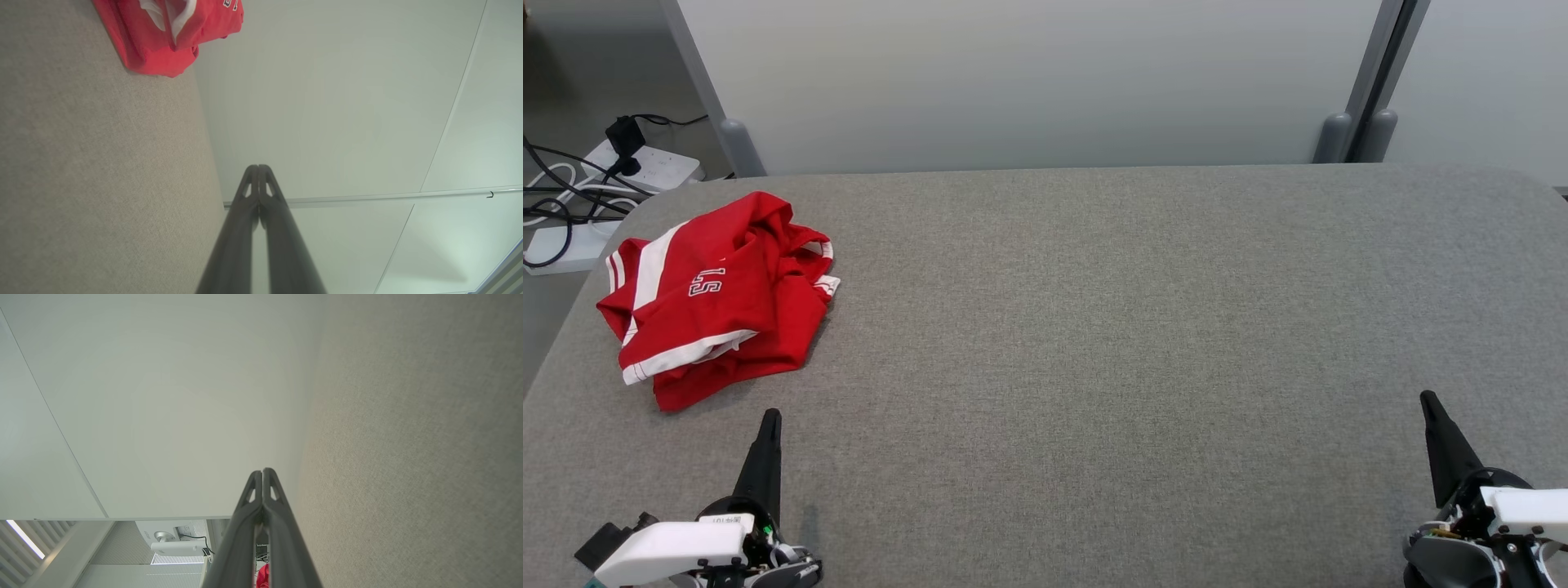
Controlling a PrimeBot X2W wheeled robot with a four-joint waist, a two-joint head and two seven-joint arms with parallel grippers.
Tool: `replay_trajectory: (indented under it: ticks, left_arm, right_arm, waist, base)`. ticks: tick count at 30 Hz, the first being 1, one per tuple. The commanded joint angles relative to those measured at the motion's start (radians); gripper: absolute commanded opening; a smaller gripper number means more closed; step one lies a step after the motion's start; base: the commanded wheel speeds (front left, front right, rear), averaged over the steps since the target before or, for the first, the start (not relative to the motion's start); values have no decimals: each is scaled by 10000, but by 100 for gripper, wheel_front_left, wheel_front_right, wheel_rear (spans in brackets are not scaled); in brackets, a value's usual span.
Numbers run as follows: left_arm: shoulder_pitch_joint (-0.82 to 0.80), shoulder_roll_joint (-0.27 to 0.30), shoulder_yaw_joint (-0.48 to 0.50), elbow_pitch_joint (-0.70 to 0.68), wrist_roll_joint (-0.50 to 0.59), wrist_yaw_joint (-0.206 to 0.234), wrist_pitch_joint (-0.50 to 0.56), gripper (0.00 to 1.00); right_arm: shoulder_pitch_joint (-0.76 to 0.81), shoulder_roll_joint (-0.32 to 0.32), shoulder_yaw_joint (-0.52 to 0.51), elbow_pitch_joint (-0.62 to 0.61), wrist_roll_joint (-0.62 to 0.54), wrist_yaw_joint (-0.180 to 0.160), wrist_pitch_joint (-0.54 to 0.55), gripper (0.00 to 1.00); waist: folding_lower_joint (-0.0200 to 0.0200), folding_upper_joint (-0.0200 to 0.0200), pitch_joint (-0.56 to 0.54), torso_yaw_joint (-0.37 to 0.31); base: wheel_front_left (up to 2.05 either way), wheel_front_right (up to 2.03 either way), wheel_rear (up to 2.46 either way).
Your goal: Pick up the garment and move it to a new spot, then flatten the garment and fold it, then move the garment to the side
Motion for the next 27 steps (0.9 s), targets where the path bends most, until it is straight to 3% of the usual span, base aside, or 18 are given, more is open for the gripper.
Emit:
replay_trajectory:
  ticks: [1, 27]
  left_arm:
    - [-576, 194, 319, -276, -40, -83, 73, 0]
    - [-576, 194, 319, -276, -40, -83, 73, 0]
  right_arm:
    - [-160, -108, 153, -299, 117, 46, 71, 0]
    - [-160, -108, 153, -299, 117, 46, 71, 0]
  waist:
    - [0, 0, 0, 0]
    - [0, 0, 0, 0]
  base:
    - [0, 0, 0]
    - [0, 0, 0]
